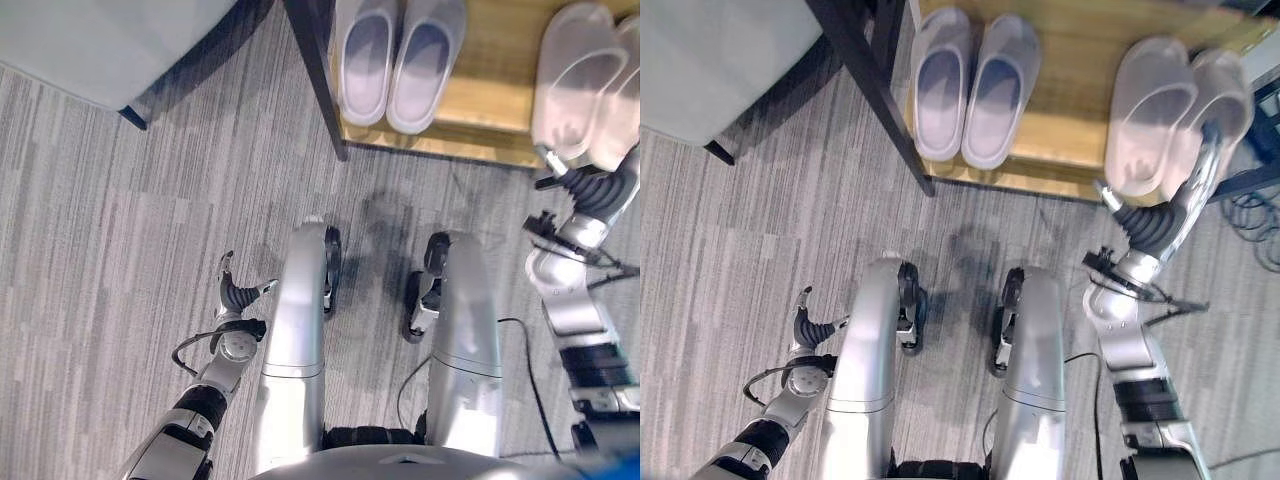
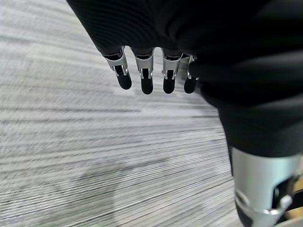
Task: Arrange the slippers neatly on the shoe rack.
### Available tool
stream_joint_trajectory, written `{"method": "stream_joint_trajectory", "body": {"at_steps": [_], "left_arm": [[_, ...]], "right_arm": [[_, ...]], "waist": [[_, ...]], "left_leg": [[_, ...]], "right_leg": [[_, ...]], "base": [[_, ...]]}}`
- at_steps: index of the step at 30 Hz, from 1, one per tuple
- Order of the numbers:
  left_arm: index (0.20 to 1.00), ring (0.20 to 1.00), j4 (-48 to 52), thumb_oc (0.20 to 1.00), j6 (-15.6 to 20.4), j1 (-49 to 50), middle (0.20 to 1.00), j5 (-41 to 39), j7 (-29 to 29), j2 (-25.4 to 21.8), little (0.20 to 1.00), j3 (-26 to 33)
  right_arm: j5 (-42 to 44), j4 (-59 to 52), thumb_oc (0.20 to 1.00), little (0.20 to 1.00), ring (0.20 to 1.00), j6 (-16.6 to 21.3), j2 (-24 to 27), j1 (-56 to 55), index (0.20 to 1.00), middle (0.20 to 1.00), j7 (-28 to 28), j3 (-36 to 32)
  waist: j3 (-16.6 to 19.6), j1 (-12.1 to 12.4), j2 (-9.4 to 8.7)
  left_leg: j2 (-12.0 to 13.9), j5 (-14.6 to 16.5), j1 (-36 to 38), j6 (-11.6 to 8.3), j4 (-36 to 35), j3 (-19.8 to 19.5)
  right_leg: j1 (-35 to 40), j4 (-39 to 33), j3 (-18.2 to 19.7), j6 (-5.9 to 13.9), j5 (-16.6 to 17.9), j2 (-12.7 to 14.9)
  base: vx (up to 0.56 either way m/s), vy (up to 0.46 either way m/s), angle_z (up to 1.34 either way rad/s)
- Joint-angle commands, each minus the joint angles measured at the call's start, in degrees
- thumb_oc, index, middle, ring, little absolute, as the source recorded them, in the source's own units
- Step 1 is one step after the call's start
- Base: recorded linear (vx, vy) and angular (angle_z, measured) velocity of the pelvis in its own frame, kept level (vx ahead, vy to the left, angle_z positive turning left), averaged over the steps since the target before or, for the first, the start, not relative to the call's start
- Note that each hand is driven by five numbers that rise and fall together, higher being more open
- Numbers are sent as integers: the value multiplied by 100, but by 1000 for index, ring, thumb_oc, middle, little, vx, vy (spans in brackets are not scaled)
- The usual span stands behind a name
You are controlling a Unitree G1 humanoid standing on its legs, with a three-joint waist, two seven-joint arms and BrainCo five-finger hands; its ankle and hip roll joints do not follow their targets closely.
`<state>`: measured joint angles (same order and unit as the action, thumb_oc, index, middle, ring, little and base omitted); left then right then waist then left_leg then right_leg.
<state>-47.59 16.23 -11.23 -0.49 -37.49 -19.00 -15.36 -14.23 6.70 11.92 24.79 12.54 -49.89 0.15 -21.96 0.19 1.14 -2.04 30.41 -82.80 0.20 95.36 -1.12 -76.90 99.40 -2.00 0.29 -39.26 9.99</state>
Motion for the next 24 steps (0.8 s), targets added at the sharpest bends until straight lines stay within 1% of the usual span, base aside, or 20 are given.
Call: {"method": "stream_joint_trajectory", "body": {"at_steps": [1, 2, 3, 4, 5, 7, 8, 9, 10, 11, 12, 13, 14, 15, 16, 18, 20, 22, 23, 24], "left_arm": [[1000, 1000, -375, 1000, 125, 336, 1000, 72, 253, 195, 1000, -79], [1000, 1000, -497, 1000, 116, 361, 1000, 76, 296, 214, 1000, -55], [1000, 1000, -764, 1000, 48, 388, 1000, 45, 465, 288, 1000, -9], [1000, 1000, -1010, 1000, 26, 424, 1000, 11, 576, 333, 1000, 36], [1000, 1000, -1433, 1000, -58, 451, 1000, -68, 793, 431, 1000, 148], [1000, 1000, -1783, 1000, -152, 512, 1000, -188, 1065, 508, 1000, 258], [1000, 1000, -2020, 1000, -214, 578, 1000, -268, 1281, 543, 1000, 371], [1000, 1000, -2020, 1000, -214, 578, 1000, -268, 1281, 543, 1000, 371], [1000, 1000, -2171, 1000, -271, 677, 1000, -348, 1475, 562, 1000, 454], [1000, 1000, -2244, 1000, -270, 840, 1000, -435, 1671, 571, 1000, 515], [1000, 1000, -2334, 1000, -337, 910, 1000, -420, 1876, 584, 1000, 526], [1000, 1000, -2382, 1000, -363, 975, 1000, -373, 1955, 592, 1000, 520], [1000, 1000, -2510, 1000, -452, 1050, 1000, -203, 2094, 637, 1000, 521], [1000, 1000, -2518, 1000, -449, 1096, 1000, -98, 2127, 655, 1000, 456], [1000, 1000, -2527, 1000, -492, 1186, 1000, 92, 2313, 700, 1000, 310], [1000, 1000, -2664, 1000, -581, 1234, 1000, 259, 2534, 748, 1000, 247], [1000, 1000, -2894, 1000, -704, 1260, 1000, 299, 2663, 821, 1000, 428], [1000, 1000, -2902, 1000, -718, 1213, 1000, 181, 2705, 814, 1000, 501], [1000, 1000, -2882, 1000, -719, 1152, 1000, 130, 2783, 878, 1000, 507], [1000, 1000, -2882, 1000, -719, 1152, 1000, 130, 2783, 878, 1000, 507]], "right_arm": [[-28, 36, 1000, 1000, 1000, 228, -205, 385, 1000, 1000, 103, -171], [37, 315, 1000, 1000, 1000, 226, -261, 314, 1000, 1000, 110, -124], [202, 885, 1000, 1000, 1000, 182, -348, 156, 1000, 1000, 141, -104], [300, 1313, 1000, 1000, 1000, 176, -386, 33, 1000, 1000, 175, -59], [515, 2058, 1000, 1000, 1000, 138, -497, -105, 1000, 1000, 268, -31], [901, 2974, 1000, 1000, 1000, 142, -649, -154, 1000, 1000, 429, -37], [1254, 3873, 1000, 1000, 1000, 58, -768, -203, 1000, 1000, 694, 1], [1254, 3873, 1000, 1000, 1000, 58, -768, -203, 1000, 1000, 694, 1], [1436, 4611, 1000, 1000, 1000, -17, -823, -253, 1000, 1000, 941, 92], [1507, 5357, 1000, 1000, 1000, -172, -853, -422, 1000, 1000, 1303, 236], [1493, 5962, 1000, 1000, 1000, -315, -916, -539, 1000, 1000, 1618, 359], [1459, 6217, 1000, 1000, 1000, -405, -945, -661, 1000, 1000, 1766, 401], [1477, 6680, 1000, 1000, 1000, -573, -1003, -861, 1000, 1000, 2073, 354], [1443, 6798, 1000, 1000, 1000, -630, -997, -950, 1000, 1000, 2147, 353], [1468, 7012, 1000, 1000, 1000, -692, -984, -1126, 1000, 1000, 2415, 287], [1525, 7129, 1000, 1000, 1000, -739, -980, -1260, 1000, 1000, 2702, 207], [1457, 7146, 1000, 1000, 1000, -744, -1016, -1448, 1000, 1000, 3023, 290], [1448, 7152, 1000, 1000, 1000, -759, -1014, -1437, 1000, 1000, 3089, 323], [1485, 7102, 1000, 1000, 1000, -790, -1081, -1428, 1000, 1000, 3279, 433], [1485, 7102, 1000, 1000, 1000, -790, -1081, -1428, 1000, 1000, 3279, 433]], "waist": [[399, 68, -174], [419, 55, -178], [492, 38, -222], [482, 19, -252], [543, -1, -302], [578, -5, -363], [675, 32, -425], [675, 32, -425], [768, 43, -489], [901, 99, -527], [1073, 78, -579], [1130, 95, -582], [1259, 93, -595], [1326, 80, -570], [1497, 37, -535], [1719, -12, -483], [2019, -25, -416], [2054, -17, -413], [2213, 1, -378], [2213, 1, -378]], "left_leg": [[164, -133, -17, 248, 240, -213], [201, -212, 278, 248, -123, -245], [263, -348, 728, 220, -735, -289], [298, -488, 1093, 195, -1171, -291], [303, -665, 1612, 163, -1860, -318], [276, -851, 2296, 115, -2648, -318], [229, -1109, 2925, 46, -3354, -311], [229, -1109, 2925, 46, -3354, -311], [243, -1185, 3702, 72, -4179, -357], [241, -1467, 4438, 70, -4958, -397], [210, -1697, 5044, 56, -5731, -382], [213, -1910, 5421, 12, -6111, -356], [232, -2031, 6066, -13, -6804, -294], [243, -2173, 6337, -29, -7136, -265], [247, -2246, 6904, -36, -7765, -145], [237, -2384, 7409, -75, -8375, -61], [242, -2614, 8233, -110, -9311, 111], [240, -2691, 8365, -115, -9480, 119], [290, -2874, 8736, -151, -10036, 166], [290, -2874, 8736, -151, -10036, 166]], "right_leg": [[-176, -253, 304, -76, 973, 117], [89, -611, 222, -54, 1075, 137], [504, -1222, 97, -36, 1145, 145], [857, -1666, -3, -19, 1256, 152], [1345, -2340, -122, 21, 1394, 145], [2023, -3165, -292, 77, 1593, 84], [2691, -3974, -458, 131, 1799, 48], [2691, -3974, -458, 131, 1799, 48], [3407, -4656, -578, 196, 1954, -15], [4143, -5374, -745, 295, 2239, 3], [4779, -6073, -833, 329, 2537, -18], [5130, -6405, -896, 391, 2700, -49], [5750, -7065, -912, 459, 2923, -94], [5962, -7332, -956, 496, 3034, -106], [6430, -7928, -924, 581, 3225, -175], [6810, -8474, -908, 636, 3375, -221], [7501, -9360, -838, 690, 3640, -317], [7633, -9528, -820, 703, 3690, -346], [7993, -10004, -860, 735, 3833, -385], [7993, -10004, -860, 735, 3833, -385]], "base": [[-153, 92, 3], [-151, 53, 7], [-146, 23, 4], [-148, -5, -1], [-104, -17, 5], [-32, -41, 14], [10, -49, 16], [96, -64, 24], [183, -62, 23], [260, -100, 19], [251, -82, 31], [254, -72, 30], [222, -26, 24], [267, -24, -9], [202, -1, -25], [190, 1, -35], [158, -14, -42], [51, -41, -28], [30, -45, -21], [13, -76, -1]]}}
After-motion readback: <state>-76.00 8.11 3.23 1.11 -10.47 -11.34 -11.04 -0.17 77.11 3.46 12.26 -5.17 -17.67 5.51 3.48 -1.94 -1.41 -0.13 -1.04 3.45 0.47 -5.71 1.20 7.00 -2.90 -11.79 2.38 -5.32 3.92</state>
